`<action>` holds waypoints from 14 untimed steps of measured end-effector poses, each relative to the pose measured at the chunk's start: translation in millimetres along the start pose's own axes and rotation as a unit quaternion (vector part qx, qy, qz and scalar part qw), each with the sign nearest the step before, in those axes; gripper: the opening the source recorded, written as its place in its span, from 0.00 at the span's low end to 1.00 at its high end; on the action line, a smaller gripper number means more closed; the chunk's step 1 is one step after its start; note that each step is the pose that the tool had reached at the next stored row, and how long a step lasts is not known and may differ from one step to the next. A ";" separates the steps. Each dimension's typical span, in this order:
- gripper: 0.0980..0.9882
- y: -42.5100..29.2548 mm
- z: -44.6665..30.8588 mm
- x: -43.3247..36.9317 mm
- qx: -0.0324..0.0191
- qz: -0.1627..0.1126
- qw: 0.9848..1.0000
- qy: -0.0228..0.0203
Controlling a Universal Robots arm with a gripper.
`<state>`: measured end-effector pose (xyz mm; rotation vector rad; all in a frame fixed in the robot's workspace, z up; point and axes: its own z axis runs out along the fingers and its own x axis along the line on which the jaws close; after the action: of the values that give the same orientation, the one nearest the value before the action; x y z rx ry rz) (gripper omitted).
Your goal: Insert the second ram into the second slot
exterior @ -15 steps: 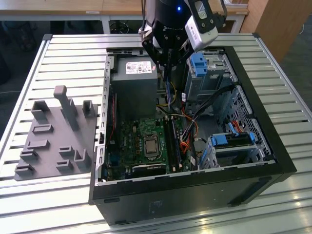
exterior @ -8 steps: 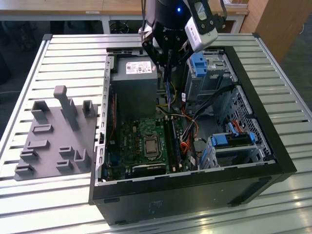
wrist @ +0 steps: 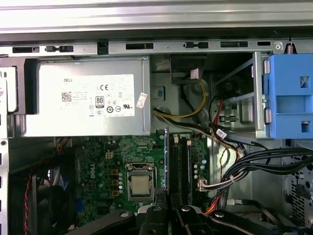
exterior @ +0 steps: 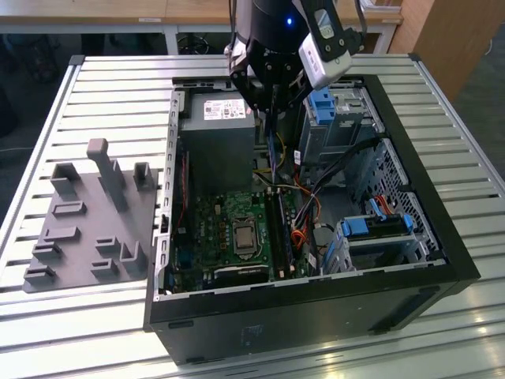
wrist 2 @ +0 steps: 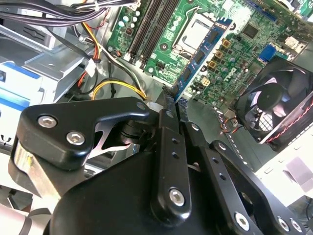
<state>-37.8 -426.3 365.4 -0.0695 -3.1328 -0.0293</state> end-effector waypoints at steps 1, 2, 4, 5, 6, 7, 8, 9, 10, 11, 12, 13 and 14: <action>0.04 -0.5 0.5 0.0 0.000 0.000 1.000 0.000; 0.04 -1.1 1.1 -0.1 0.000 0.001 1.000 0.000; 0.04 -2.7 2.1 -0.1 0.001 0.002 1.000 0.000; 0.04 -3.6 2.7 -0.2 0.001 0.002 1.000 0.000; 0.04 -4.3 3.3 -0.2 0.001 0.002 1.000 0.000; 0.04 -5.0 3.9 -0.2 0.001 0.003 1.000 0.000; 0.04 -5.6 4.4 -0.2 0.002 0.003 1.000 0.000; 0.04 -6.0 5.0 -0.3 0.002 0.003 1.000 0.000; 0.04 -6.4 5.6 -0.3 0.002 0.003 1.000 0.000; 0.04 -6.7 6.3 -0.3 0.002 0.003 1.000 0.000; 0.04 -6.9 7.0 -0.3 0.002 0.003 1.000 0.000; 0.04 -7.6 10.2 -0.4 0.002 0.003 1.000 0.000; 0.04 -7.6 10.5 -0.4 0.002 0.003 1.000 0.000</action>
<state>-37.8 -433.7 354.8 -0.0782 -3.1328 -0.0220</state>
